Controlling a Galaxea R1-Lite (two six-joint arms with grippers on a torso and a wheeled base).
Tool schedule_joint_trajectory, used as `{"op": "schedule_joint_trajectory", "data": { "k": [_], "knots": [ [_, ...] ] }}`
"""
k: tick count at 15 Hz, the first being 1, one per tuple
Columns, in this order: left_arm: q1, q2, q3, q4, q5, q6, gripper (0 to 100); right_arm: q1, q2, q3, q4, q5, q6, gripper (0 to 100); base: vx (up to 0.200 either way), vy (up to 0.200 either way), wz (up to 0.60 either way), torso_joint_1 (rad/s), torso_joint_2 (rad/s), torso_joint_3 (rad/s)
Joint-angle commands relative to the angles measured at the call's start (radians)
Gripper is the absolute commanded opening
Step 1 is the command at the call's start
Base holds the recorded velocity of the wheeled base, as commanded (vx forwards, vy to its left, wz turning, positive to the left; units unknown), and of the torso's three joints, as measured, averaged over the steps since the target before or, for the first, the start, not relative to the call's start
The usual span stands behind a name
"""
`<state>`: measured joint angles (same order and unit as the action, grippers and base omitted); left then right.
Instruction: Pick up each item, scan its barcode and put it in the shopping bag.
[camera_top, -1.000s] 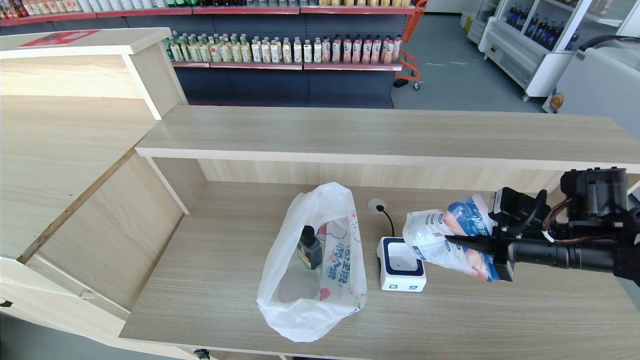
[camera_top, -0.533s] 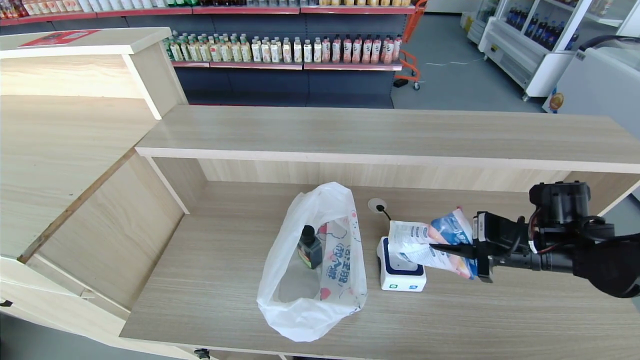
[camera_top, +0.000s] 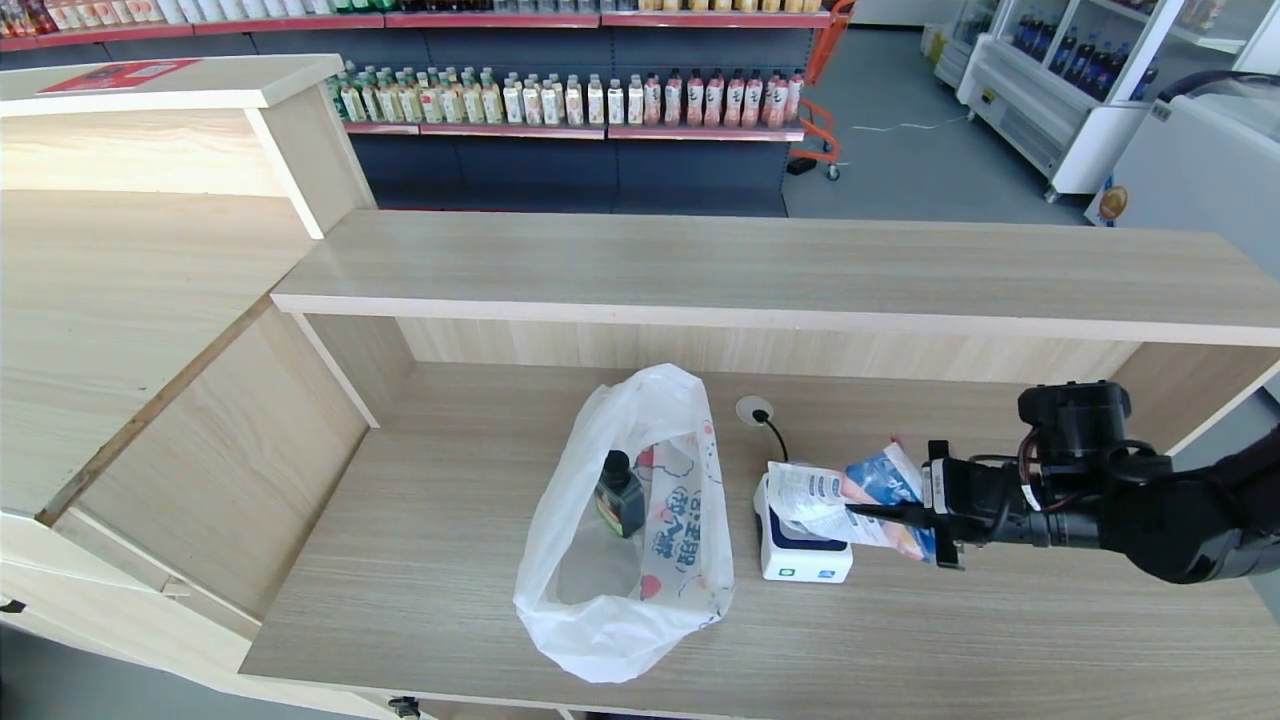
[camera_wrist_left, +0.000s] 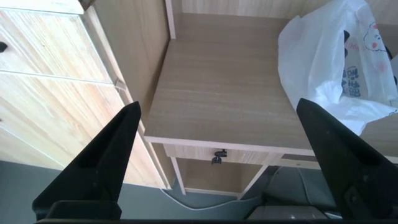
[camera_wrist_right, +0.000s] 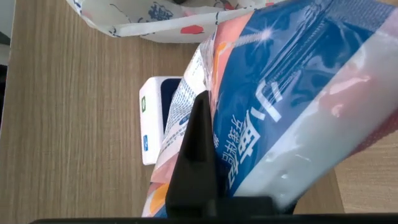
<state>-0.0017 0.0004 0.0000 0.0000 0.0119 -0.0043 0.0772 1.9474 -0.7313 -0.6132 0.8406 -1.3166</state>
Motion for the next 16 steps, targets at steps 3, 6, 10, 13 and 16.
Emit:
{"op": "schedule_joint_trajectory", "data": {
  "k": [3, 6, 10, 13, 16],
  "knots": [
    [0.0, 0.0, 0.0, 0.0, 0.0, 0.0, 100, -0.002, 0.051, -0.033, -0.002, 0.0, -0.035, 0, 0.0, 0.0, 0.0, 0.0, 0.0, 0.0],
    [0.0, 0.0, 0.0, 0.0, 0.0, 0.0, 100, 0.003, 0.085, -0.068, -0.02, 0.002, -0.041, 0, 0.0, 0.0, 0.0, 0.0, 0.0, 0.0],
    [0.0, 0.0, 0.0, 0.0, 0.0, 0.0, 100, 0.006, 0.094, -0.1, -0.039, 0.003, -0.026, 0, 0.0, 0.0, 0.0, 0.0, 0.0, 0.0],
    [0.0, 0.0, 0.0, 0.0, 0.0, 0.0, 100, 0.004, 0.087, -0.12, -0.04, 0.021, -0.01, 0, 0.0, 0.0, 0.0, 0.0, 0.0, 0.0],
    [0.0, 0.0, 0.0, 0.0, 0.0, 0.0, 100, 0.003, 0.074, -0.126, -0.04, 0.029, -0.009, 0, 0.0, 0.0, 0.0, 0.0, 0.0, 0.0]
  ]
}}
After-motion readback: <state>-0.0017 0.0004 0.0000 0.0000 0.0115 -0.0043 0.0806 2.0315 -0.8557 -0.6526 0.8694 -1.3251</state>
